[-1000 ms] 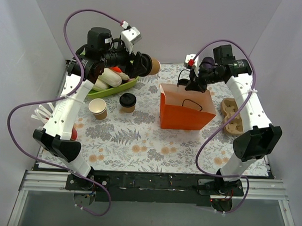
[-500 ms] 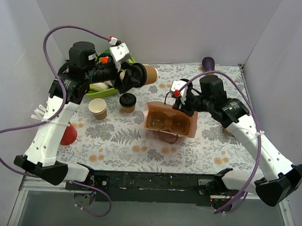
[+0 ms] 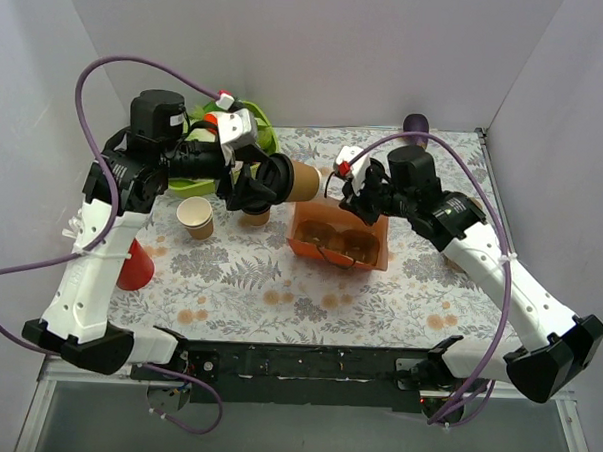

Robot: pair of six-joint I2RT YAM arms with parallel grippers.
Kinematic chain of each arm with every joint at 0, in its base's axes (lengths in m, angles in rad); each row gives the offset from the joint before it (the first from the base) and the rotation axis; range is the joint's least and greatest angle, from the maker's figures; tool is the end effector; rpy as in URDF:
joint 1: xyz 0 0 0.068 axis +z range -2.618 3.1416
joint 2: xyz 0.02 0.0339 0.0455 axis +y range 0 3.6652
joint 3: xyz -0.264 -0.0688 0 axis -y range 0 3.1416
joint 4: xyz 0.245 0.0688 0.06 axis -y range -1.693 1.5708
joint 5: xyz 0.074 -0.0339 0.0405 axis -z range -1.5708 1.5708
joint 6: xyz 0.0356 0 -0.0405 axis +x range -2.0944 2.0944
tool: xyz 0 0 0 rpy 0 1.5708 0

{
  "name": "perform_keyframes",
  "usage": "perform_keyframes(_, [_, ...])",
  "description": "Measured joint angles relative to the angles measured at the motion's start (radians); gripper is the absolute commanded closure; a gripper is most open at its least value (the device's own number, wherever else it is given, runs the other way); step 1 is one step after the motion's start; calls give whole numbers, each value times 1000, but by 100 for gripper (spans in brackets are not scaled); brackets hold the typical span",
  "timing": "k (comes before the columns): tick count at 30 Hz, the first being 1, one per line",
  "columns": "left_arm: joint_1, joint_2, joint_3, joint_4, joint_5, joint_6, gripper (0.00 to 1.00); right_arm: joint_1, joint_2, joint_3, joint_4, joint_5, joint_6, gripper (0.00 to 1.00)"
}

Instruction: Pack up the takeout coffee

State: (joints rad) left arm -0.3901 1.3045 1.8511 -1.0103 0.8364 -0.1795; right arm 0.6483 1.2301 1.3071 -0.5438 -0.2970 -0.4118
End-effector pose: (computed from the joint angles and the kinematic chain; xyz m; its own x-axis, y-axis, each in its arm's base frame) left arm 0.1899 -0.1066 0.5030 -0.5621 0.1018 -0.8208 0.7810 0.3918 -0.4863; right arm 0.2073 0.1701 0.3924 -0.0142 -0.4909 -0.8711 -0.8636 0.4451 -0.2367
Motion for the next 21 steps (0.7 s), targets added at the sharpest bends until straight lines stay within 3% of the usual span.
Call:
perform_keyframes(10, [-28, 185, 31, -140, 65, 240, 100, 0, 69, 75, -6, 67, 43, 99])
perform_keyframes(21, [-169, 272, 25, -130, -68, 384, 100, 1, 103, 158, -6, 108, 66, 99])
